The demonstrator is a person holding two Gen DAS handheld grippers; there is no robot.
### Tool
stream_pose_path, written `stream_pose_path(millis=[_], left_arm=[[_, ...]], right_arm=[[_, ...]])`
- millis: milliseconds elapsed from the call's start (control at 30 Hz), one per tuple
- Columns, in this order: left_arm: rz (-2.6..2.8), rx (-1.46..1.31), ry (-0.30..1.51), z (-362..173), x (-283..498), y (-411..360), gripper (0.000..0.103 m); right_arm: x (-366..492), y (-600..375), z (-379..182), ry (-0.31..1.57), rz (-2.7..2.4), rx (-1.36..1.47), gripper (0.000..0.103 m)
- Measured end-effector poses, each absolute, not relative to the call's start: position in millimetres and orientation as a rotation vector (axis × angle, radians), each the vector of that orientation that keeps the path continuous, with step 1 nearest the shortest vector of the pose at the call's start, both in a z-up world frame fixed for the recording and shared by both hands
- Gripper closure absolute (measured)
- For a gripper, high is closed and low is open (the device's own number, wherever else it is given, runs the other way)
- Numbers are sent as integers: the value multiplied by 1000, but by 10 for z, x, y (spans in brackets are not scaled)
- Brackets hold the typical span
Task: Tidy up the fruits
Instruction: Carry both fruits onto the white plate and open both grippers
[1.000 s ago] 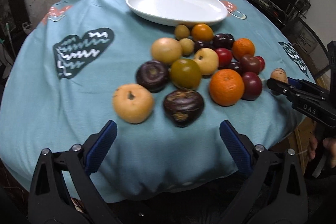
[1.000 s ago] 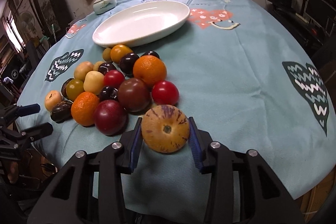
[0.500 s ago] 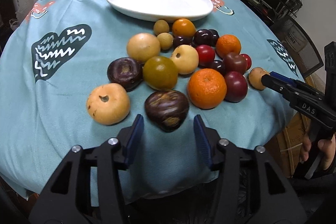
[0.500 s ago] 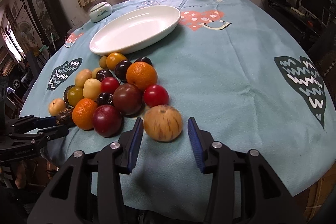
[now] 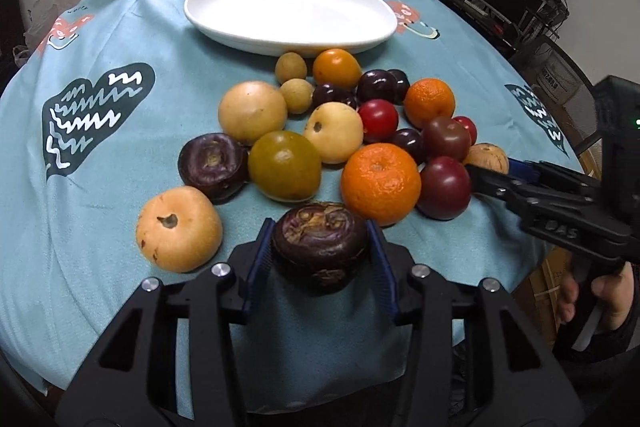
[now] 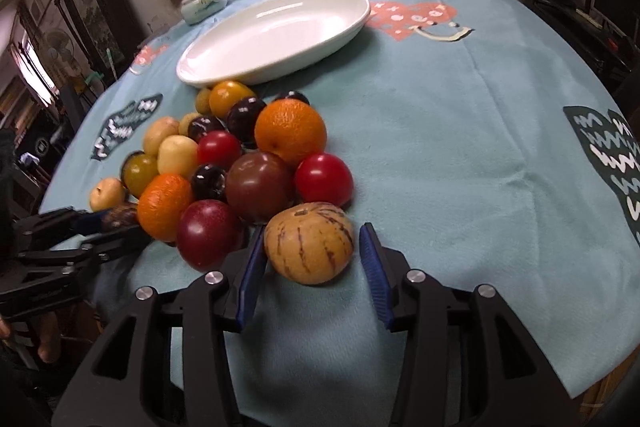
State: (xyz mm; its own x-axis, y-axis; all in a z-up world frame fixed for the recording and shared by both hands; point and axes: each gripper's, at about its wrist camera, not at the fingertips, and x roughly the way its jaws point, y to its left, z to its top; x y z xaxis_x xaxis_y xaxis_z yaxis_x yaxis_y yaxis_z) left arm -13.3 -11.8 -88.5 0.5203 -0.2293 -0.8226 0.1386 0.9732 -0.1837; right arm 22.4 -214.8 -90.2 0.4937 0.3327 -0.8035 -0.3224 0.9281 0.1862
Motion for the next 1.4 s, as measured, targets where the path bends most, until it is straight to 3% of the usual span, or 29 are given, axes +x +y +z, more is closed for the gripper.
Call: stream_pose_path(millis=[67, 533, 833, 1033, 1400], left_arm=[[-217, -100, 978, -833, -183, -80, 57], [-197, -118, 899, -437, 67, 143, 57], [-137, -134, 939, -139, 1685, 399, 57], [-100, -164, 1033, -322, 2721, 517, 57], [-102, -170, 1117, -649, 3351, 361, 56]], right_arm=[[182, -2058, -891, 961, 387, -62, 62], [364, -1927, -426, 877, 494, -14, 62], [1688, -1495, -133, 915, 591, -47, 62], [2607, -1163, -366, 980, 553, -125, 62], [3292, -896, -706, 1062, 559, -160, 61]])
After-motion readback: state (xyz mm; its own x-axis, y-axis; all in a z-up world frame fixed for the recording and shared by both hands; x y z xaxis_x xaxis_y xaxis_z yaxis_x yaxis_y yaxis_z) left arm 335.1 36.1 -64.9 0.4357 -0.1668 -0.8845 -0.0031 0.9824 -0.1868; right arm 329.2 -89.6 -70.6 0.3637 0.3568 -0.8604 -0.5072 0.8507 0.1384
